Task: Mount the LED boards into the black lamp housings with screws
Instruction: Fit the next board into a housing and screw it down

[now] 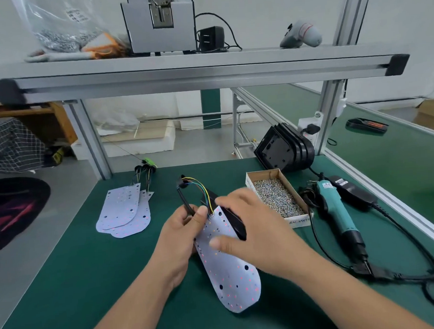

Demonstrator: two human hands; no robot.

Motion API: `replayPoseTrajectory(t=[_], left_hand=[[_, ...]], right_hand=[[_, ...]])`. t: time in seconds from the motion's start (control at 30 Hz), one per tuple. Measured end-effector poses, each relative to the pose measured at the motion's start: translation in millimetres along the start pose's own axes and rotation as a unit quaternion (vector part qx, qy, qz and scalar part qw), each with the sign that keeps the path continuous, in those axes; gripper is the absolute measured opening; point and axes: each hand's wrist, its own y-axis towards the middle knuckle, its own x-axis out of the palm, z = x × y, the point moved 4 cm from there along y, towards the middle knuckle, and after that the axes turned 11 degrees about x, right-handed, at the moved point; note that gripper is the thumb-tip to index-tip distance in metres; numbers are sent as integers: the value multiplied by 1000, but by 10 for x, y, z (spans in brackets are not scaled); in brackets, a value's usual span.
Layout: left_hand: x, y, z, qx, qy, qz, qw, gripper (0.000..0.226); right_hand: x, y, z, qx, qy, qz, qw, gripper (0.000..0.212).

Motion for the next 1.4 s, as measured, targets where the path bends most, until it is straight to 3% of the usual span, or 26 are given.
replayPoseTrajectory(t=[0.17, 0.3, 0.37, 0.5, 0.73, 1.0, 1.1, 1.23, 1.4], left_hand=[[17, 13, -19, -26, -82, -30, 996, 27], [-46, 68, -59, -100, -212, -27, 972, 38], [-61, 87, -99, -130, -216, -29, 967, 41], [-45, 90, -153, -129, -179, -47, 974, 37], [-137, 116, -105, -88, -68, -17, 994, 15], [-51, 60, -61, -19, 90, -36, 995, 33], [-52, 59, -40, 15, 197, -54, 979, 42], [-46, 63, -71, 8, 263, -65, 963, 60], [-151, 88, 10, 29, 282, -46, 958, 61]], right_hand=[[35, 9, -6, 4, -63, -28, 998, 87], [-37, 22, 9, 21, -50, -21, 998, 75], [-89, 24, 49, 41, -3, -28, 999, 67], [-122, 22, 105, 66, 122, -65, 988, 55], [-162, 15, 158, 101, 328, -161, 925, 47], [-323, -22, 156, 71, 434, -201, 875, 48], [-322, -40, 156, 27, 522, -210, 826, 49], [-429, 3, 241, -41, 634, -166, 754, 50], [-685, 112, 510, -69, 685, -45, 724, 44]])
